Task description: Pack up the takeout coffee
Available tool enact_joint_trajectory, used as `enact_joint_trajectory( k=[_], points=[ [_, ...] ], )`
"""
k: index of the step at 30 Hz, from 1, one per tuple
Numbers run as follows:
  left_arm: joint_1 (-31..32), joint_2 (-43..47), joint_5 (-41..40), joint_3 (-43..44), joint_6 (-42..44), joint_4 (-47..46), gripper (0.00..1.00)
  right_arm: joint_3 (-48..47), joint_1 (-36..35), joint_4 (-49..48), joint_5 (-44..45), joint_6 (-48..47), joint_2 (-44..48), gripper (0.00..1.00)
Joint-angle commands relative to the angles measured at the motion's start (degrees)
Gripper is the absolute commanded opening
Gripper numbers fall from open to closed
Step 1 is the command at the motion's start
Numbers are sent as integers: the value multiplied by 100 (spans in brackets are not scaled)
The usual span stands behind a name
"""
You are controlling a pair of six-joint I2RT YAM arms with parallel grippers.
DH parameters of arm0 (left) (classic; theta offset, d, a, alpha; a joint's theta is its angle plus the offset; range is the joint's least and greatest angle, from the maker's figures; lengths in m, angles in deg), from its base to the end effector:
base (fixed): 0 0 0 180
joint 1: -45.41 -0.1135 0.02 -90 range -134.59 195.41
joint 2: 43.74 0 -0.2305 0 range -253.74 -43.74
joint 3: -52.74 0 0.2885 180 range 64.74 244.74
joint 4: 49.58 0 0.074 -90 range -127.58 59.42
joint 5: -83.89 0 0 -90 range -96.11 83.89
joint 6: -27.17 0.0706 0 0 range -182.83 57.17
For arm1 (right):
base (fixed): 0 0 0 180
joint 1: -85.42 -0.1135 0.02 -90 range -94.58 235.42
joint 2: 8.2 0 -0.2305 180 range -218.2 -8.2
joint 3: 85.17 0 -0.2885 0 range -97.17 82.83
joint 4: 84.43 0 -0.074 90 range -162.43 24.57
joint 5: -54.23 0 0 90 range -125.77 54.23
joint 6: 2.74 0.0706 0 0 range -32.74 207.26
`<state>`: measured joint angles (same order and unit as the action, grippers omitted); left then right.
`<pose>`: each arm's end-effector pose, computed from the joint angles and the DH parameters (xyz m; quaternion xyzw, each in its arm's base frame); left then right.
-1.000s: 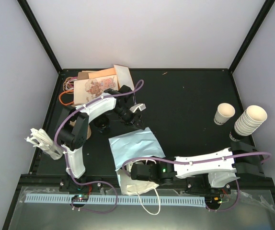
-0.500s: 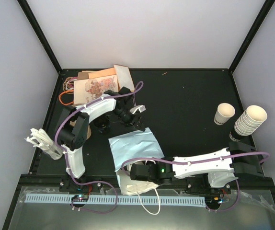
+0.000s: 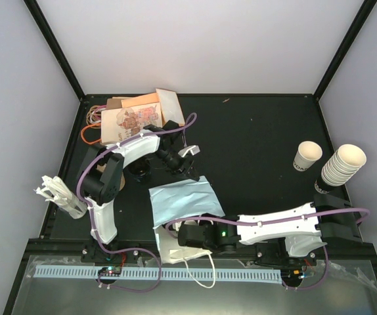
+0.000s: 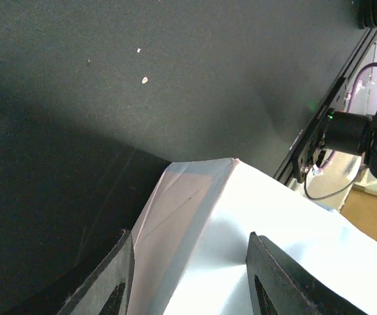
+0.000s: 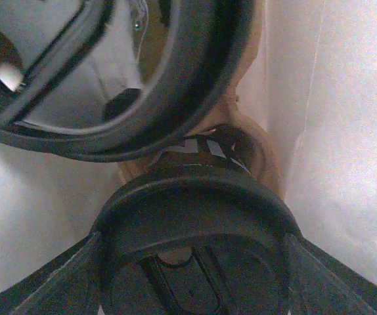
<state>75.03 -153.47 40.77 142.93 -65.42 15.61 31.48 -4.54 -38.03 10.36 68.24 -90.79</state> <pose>0.3057 -0.2331 0.1122 -0.2320 -0.8869 0.3935 0.0697 0.0511 0.3133 0.1350 -0.6841 0.5897 -0.1992 0.3803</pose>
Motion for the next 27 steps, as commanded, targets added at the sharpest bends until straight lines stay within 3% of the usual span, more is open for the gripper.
enact_joint_trajectory(
  k=[1, 15, 27],
  points=[
    [52, -222, 322, 48, 31, 281, 49, 161, 61, -467, 548, -151, 167, 61],
    [125, -247, 463, -116, -11, 219, 47, 304, 358, -847, -82, -460, 42, 61],
    [127, -172, 379, -98, -53, 174, 46, -54, 391, 43, -500, -75, -50, 61]
  ],
)
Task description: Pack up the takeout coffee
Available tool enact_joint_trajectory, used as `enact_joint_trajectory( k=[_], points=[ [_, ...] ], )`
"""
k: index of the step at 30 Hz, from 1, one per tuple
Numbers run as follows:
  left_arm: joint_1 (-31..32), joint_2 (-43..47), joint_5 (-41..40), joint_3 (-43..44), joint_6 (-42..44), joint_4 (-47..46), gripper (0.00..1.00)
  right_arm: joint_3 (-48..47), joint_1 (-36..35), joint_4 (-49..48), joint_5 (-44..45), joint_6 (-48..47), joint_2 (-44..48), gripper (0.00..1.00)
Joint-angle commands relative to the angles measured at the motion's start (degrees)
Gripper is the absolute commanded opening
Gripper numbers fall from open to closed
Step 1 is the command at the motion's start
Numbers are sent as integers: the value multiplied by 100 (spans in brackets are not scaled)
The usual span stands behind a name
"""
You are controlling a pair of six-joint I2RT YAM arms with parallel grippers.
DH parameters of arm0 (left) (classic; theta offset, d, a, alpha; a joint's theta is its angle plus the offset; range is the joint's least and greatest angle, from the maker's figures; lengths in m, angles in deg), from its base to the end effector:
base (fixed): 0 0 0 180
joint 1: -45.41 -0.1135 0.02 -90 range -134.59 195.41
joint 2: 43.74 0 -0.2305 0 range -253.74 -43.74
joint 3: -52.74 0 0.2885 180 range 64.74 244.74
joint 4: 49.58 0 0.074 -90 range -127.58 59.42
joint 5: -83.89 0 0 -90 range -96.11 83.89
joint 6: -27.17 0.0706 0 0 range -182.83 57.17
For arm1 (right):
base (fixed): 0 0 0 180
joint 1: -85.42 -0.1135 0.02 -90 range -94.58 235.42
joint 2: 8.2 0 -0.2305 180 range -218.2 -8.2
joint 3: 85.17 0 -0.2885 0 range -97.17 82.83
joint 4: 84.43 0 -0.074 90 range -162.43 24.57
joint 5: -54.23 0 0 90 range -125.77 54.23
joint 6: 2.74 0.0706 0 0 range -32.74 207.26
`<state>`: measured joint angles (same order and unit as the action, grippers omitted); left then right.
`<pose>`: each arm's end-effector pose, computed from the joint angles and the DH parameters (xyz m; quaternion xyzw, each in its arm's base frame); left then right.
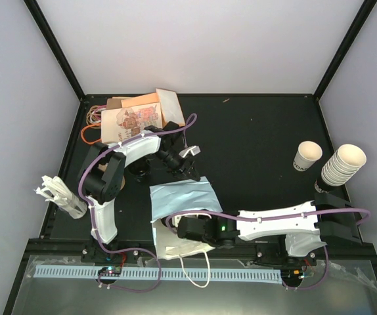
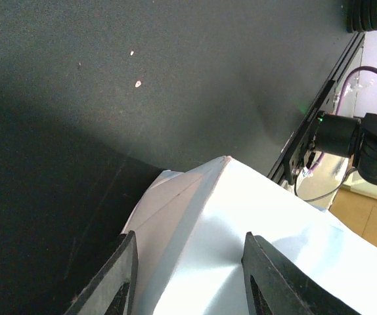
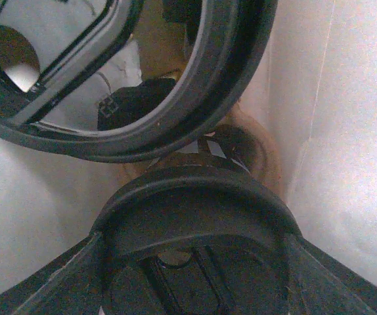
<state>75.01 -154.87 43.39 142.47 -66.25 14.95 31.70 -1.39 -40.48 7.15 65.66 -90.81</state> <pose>0.3041 -0.2345 0.1037 -0.2200 -0.8806 0.4103 0.0880 0.0657 0.3154 0.1335 -0.6855 0.5980 -0.1847 0.3720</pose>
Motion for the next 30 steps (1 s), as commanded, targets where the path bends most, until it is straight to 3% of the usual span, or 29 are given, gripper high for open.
enact_joint_trajectory(
  k=[1, 30],
  points=[
    [130, -25, 123, -48, 38, 248, 46, -58, 76, 288, -174, 175, -59, 61],
    [308, 117, 298, -294, -18, 72, 42, 66, 254, -50, -330, -56, -387, 60]
  ],
)
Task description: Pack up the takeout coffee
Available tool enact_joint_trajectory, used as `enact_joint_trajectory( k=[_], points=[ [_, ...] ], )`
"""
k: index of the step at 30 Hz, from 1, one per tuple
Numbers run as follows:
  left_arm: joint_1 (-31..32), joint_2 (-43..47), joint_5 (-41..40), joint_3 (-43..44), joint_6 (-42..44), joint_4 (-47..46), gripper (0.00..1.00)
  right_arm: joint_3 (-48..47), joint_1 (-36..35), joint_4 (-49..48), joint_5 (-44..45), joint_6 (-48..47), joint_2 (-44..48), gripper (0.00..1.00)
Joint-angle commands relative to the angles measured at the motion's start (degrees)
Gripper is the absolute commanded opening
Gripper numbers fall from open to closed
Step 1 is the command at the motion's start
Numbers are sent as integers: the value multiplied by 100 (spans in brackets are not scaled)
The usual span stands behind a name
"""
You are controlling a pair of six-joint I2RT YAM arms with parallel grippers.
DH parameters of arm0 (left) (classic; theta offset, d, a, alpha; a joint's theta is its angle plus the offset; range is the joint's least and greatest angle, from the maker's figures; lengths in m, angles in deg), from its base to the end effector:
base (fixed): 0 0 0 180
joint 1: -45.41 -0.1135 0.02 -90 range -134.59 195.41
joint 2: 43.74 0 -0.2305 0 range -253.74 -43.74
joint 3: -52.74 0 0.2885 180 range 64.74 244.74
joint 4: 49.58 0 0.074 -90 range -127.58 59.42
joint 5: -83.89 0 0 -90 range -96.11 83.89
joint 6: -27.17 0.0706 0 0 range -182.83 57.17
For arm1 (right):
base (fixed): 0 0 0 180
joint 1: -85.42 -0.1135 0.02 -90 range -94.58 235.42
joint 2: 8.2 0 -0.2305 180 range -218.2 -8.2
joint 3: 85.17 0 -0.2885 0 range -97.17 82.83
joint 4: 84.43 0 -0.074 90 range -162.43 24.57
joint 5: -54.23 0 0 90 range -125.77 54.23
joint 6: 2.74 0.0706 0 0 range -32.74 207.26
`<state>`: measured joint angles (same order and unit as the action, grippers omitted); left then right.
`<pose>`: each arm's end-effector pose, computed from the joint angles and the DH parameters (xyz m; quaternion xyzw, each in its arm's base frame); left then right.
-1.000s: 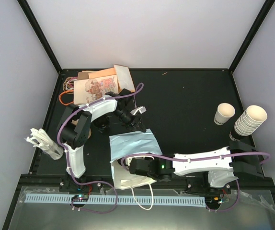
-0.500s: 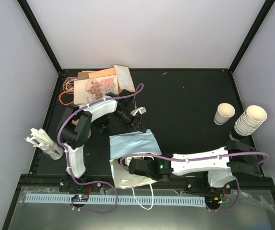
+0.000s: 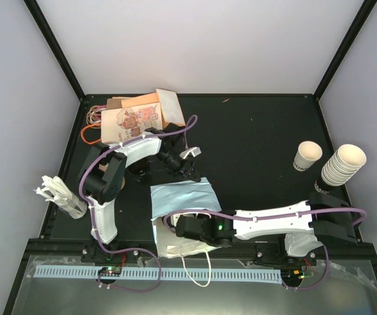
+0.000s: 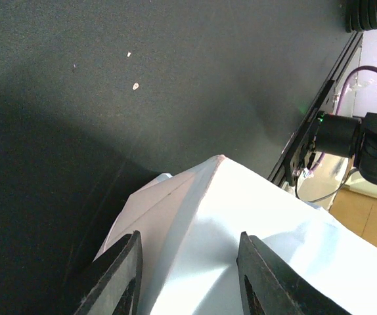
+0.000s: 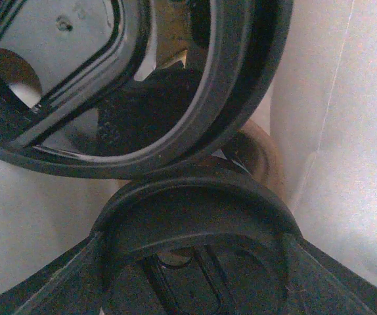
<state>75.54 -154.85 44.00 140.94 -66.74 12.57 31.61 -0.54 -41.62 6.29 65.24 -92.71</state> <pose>0.3006 -0.2371 0.0974 -0.2231 -0.8773 0.4160 0.0865 0.0699 0.3178 0.1245 -0.6886 0.5999 -0.1859 0.3626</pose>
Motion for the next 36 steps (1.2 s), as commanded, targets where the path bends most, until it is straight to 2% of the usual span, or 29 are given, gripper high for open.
enact_joint_trajectory(
  k=[1, 22, 36],
  points=[
    [264, 128, 236, -148, 36, 311, 42, 80, 181, 63, -267, -9, -191, 60],
    [320, 155, 245, -185, 298, 433, 40, 711, 389, -296, -432, -164, 218, 57],
    [369, 192, 261, -211, 337, 443, 40, 678, 559, -391, -524, -272, 57, 57]
  ],
)
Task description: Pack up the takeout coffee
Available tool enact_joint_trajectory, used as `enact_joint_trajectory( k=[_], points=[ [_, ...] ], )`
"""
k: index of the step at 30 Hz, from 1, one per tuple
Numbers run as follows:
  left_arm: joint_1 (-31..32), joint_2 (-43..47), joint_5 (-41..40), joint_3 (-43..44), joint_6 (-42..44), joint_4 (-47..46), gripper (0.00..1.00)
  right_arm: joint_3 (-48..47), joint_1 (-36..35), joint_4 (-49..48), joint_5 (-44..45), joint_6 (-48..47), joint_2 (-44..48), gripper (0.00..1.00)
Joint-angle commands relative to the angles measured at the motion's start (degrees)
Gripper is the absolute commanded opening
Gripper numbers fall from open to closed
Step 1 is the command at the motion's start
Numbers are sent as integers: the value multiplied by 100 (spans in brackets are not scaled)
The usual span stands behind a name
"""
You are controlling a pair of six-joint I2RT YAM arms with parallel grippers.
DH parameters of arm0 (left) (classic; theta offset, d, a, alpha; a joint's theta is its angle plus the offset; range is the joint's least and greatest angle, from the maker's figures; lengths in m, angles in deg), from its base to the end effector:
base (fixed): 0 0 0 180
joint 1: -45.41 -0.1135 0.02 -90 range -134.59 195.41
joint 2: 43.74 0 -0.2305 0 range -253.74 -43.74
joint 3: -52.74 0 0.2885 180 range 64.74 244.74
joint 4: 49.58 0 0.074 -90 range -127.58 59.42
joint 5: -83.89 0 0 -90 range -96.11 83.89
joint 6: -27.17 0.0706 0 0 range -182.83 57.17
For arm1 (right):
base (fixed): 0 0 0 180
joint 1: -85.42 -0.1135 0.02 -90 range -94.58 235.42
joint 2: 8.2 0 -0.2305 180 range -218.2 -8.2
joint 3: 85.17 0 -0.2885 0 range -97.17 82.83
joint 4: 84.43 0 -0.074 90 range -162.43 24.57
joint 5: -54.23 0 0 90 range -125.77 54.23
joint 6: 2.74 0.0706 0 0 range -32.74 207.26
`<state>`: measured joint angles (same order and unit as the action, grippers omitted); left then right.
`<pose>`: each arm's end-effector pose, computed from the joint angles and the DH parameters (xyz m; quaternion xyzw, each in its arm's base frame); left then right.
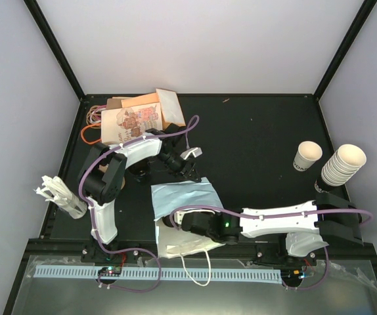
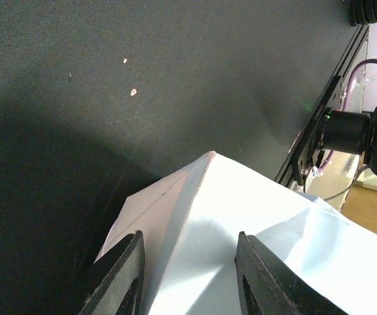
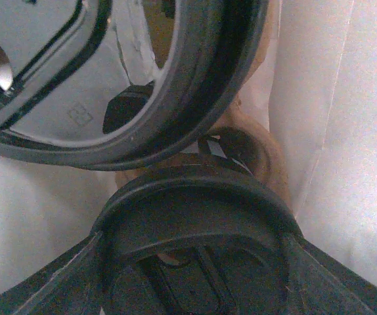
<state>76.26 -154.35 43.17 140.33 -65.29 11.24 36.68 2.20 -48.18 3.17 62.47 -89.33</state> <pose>0.2984 -0.2406 0.0971 -0.2443 -0.8744 0.4128 0.0725 0.0814 0.3086 0.1178 -0.6835 0.6058 -0.1584 0.3752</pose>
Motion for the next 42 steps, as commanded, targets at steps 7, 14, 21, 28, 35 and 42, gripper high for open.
enact_joint_trajectory(
  k=[7, 14, 21, 28, 35, 42],
  points=[
    [346, 136, 366, -150, 176, 567, 40, 74, 352, 283, -288, -10, -475, 57],
    [411, 145, 385, -150, 141, 550, 40, -6, 440, 290, -348, -40, -642, 56],
    [452, 179, 377, -186, 119, 529, 40, 20, 490, 274, -283, -46, -692, 56],
    [470, 228, 382, -215, 38, 509, 40, -87, 500, 324, -265, -24, -867, 56],
    [490, 276, 381, -306, 26, 470, 40, -22, 510, 304, -299, -27, -793, 56],
    [509, 317, 381, -312, 26, 461, 39, -8, 509, 314, -309, -23, -800, 56]
  ],
)
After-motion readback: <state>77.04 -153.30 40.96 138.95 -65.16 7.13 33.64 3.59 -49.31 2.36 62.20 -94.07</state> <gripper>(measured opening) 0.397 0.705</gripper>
